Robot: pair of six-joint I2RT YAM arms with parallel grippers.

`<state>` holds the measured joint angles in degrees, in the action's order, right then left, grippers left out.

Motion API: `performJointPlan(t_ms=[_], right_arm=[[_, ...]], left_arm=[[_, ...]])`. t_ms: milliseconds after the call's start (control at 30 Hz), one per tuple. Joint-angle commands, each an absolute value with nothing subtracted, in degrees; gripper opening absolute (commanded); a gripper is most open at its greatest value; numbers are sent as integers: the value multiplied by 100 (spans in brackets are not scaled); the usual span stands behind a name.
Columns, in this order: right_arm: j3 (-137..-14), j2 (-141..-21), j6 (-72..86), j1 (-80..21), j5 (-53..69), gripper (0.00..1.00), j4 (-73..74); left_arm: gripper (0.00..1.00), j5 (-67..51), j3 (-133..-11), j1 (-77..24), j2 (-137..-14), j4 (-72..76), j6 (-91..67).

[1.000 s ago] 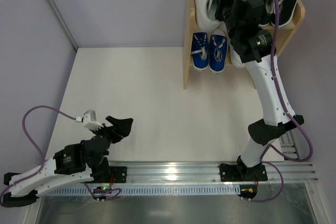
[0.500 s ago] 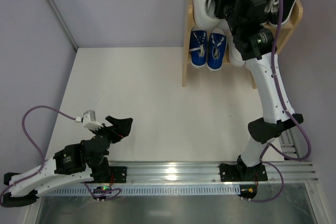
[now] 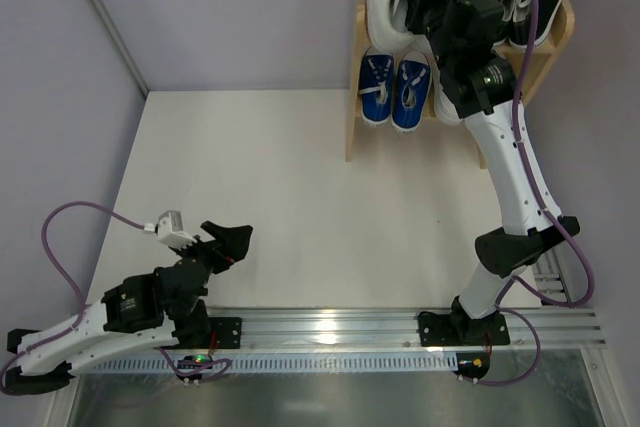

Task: Place and organize the shoes onto the shoe shelf

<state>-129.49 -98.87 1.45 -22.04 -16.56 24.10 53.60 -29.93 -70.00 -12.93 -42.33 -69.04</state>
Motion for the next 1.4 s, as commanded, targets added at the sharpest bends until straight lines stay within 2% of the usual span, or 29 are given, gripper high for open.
performJointPlan(t_ms=[0, 67, 100, 267, 567, 833, 1067, 1200, 1300, 1333, 1367], right_arm=[[-12964, -9817, 176, -2048, -1890, 28, 1002], [-12955, -9809, 176, -2048, -1881, 32, 1002], [-12946, -9800, 184, -2048, -1890, 40, 993], [-12876, -9774, 185, -2048, -1925, 57, 985], [-12806, -9730, 132, -2048, -1951, 60, 958], [-12753, -9519, 158, -2039, -1828, 81, 730], [-12464, -9071, 185, -2048, -1679, 89, 212], [-11928, -8597, 167, -2048, -1740, 91, -456], [-11419, -8149, 167, -2048, -1863, 90, -772], [-11260, -7904, 158, -2057, -1907, 88, -860], [-10937, -7788, 167, -2048, -1959, 82, -931]], left_arm=[[90, 5686, -3006, -6979, -1222, -4298, -7031], [90, 5687, -3006, -6979, -1187, -4315, -7031], [90, 5687, -3006, -6979, -1178, -4315, -7023], [90, 5687, -3006, -6979, -1160, -4342, -7040], [90, 5678, -3015, -6979, -1116, -4412, -7075], [91, 5660, -3059, -6979, -1116, -4263, -6918], [91, 5362, -3032, -6979, -1116, -3087, -5829], [92, 5002, -3032, -6979, -1256, -1701, -4645], [92, 4729, -3111, -6979, -1599, -1030, -4046], [90, 4624, -3251, -6979, -1765, -645, -3895], [86, 4562, -3339, -6979, -1915, -494, -3754]])
